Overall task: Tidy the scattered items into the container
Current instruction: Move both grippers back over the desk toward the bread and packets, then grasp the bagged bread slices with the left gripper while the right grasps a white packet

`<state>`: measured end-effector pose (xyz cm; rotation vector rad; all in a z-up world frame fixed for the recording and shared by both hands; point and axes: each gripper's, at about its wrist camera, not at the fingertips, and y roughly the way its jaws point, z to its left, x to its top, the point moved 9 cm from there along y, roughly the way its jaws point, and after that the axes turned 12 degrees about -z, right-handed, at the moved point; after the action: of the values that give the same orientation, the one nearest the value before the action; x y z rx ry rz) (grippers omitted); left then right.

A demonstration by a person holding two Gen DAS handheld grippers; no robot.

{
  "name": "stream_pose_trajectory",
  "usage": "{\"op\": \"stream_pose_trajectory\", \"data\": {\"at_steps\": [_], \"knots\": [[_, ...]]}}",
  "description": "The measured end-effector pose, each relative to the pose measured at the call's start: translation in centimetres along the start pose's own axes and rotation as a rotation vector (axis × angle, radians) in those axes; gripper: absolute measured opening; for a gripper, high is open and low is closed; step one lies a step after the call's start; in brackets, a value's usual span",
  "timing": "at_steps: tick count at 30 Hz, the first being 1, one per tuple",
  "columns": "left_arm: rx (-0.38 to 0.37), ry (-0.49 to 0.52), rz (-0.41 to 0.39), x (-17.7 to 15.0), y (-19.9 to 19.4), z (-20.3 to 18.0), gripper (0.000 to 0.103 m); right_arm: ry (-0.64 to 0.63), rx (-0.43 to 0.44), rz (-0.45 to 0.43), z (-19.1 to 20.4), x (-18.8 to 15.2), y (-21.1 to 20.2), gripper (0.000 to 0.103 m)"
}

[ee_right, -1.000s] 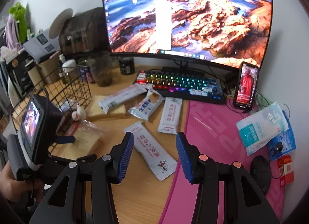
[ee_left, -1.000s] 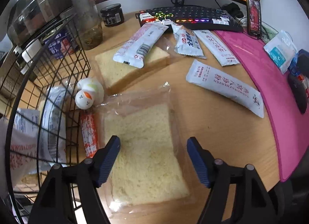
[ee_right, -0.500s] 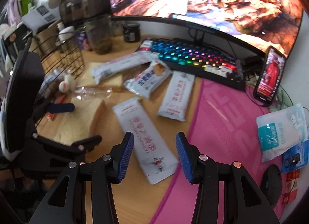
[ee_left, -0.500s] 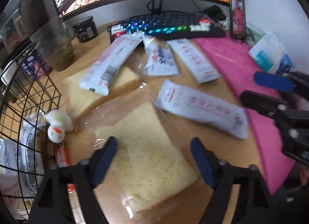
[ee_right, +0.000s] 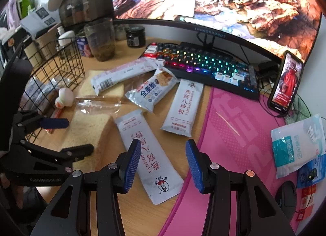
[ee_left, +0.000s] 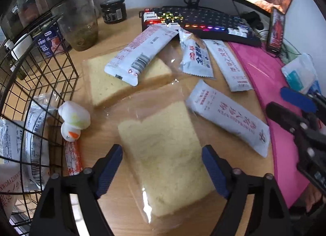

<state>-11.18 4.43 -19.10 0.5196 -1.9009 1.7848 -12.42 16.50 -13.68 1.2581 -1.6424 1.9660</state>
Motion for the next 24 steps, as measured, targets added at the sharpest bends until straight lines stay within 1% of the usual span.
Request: {"op": "stream_pose_trajectory", "data": {"at_steps": [2,6,8,10,13,18,24], "knots": [[0.005,-0.033,0.014,0.1,0.7,-0.1,0.09,0.007,-0.006,-0.009,-0.4,0.1,-0.1,0.046],[0.028,-0.058,0.031,-0.3,2.0,0.2,0.097,0.012,-0.013,-0.01,-0.9,0.1,0.0,0.046],[0.019,-0.064,0.023,-0.4,2.3,0.5,0.1,0.008,-0.008,0.001,-1.0,-0.2,0.4,0.046],[0.01,-0.054,0.022,-0.3,2.3,0.6,0.1,-0.002,0.008,0.025,-0.8,-0.7,1.0,0.046],[0.002,-0.047,0.024,-0.4,2.2,0.9,0.1,-0.04,0.06,0.079,0.3,-2.0,2.2,0.046],[-0.009,-0.015,0.032,-0.7,1.9,1.1,0.098,-0.083,0.134,0.138,1.7,-3.3,3.4,0.046],[-0.024,0.015,0.049,-1.1,1.6,1.1,0.097,-0.147,0.145,0.177,2.3,-4.1,4.5,0.053]]}}
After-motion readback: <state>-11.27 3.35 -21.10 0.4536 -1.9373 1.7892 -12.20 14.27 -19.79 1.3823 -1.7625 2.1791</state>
